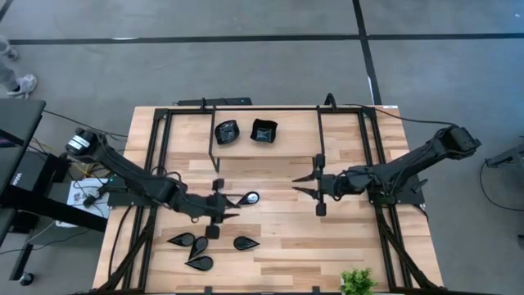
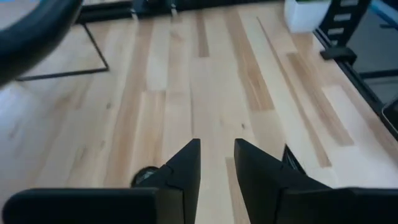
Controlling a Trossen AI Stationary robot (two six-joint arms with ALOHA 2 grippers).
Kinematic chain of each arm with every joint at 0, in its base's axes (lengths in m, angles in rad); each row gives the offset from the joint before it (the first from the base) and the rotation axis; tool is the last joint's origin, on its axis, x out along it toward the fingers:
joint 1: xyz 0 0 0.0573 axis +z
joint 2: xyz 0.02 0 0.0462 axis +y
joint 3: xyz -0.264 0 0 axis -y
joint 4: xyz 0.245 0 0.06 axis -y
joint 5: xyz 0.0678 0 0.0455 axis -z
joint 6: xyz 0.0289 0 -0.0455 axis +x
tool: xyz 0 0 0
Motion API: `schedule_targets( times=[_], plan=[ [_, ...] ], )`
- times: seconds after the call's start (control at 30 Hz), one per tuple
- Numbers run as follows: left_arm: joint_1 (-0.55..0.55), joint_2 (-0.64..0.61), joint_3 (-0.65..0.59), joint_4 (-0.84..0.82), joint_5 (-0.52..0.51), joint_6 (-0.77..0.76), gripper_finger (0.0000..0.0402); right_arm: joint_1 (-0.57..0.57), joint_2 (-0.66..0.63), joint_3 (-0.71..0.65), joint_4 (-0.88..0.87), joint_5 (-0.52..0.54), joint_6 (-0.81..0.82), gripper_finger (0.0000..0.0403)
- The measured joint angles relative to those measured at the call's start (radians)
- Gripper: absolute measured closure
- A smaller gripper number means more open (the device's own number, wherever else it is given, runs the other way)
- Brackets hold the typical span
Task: Pick & Place Mini shaped plates
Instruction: Put the black drop-shaped plate on the shelf
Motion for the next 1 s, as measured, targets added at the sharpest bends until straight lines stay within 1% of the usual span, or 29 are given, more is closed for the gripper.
schedule_targets(
  times=[0.13, 0.23, 0.33, 0.47, 0.67, 0.73, 0.83, 0.87, 1.0],
  plan=[
    [-0.005, 0.056, 0.0, 0.054, -0.001, -0.001, 0.0302, 0.012, 0.075, 0.012, 0.074, -0.039, 0.022, 0.032],
    [-0.005, 0.068, 0.0, 0.056, -0.001, -0.001, 0.0302, 0.016, 0.163, 0.08, 0.068, -0.066, 0.021, 0.032],
    [-0.005, 0.062, 0.0, 0.057, -0.001, -0.001, 0.0302, 0.014, 0.268, 0.172, -0.006, -0.089, 0.021, 0.032],
    [-0.005, 0.036, 0.0, 0.057, -0.001, 0.001, 0.0302, 0.003, 0.422, 0.314, -0.179, -0.087, 0.022, 0.032],
    [-0.005, -0.017, 0.0, 0.048, -0.001, 0.003, 0.0302, -0.057, 0.663, 0.509, -0.337, -0.091, 0.022, 0.032],
    [-0.005, -0.034, 0.0, 0.048, -0.001, 0.003, 0.0302, -0.079, 0.738, 0.566, -0.388, -0.137, 0.022, 0.032],
    [-0.014, -0.052, 0.0, 0.044, -0.001, 0.003, 0.0302, -0.106, 0.838, 0.647, -0.468, -0.255, 0.022, 0.0321],
    [-0.017, -0.053, 0.0, 0.044, -0.001, 0.003, 0.0302, -0.113, 0.865, 0.673, -0.488, -0.277, 0.02, 0.0321],
    [-0.034, -0.052, 0.0, 0.037, -0.001, 0.003, 0.0302, -0.133, 0.947, 0.767, -0.527, -0.27, 0.014, 0.0321]
  ],
)
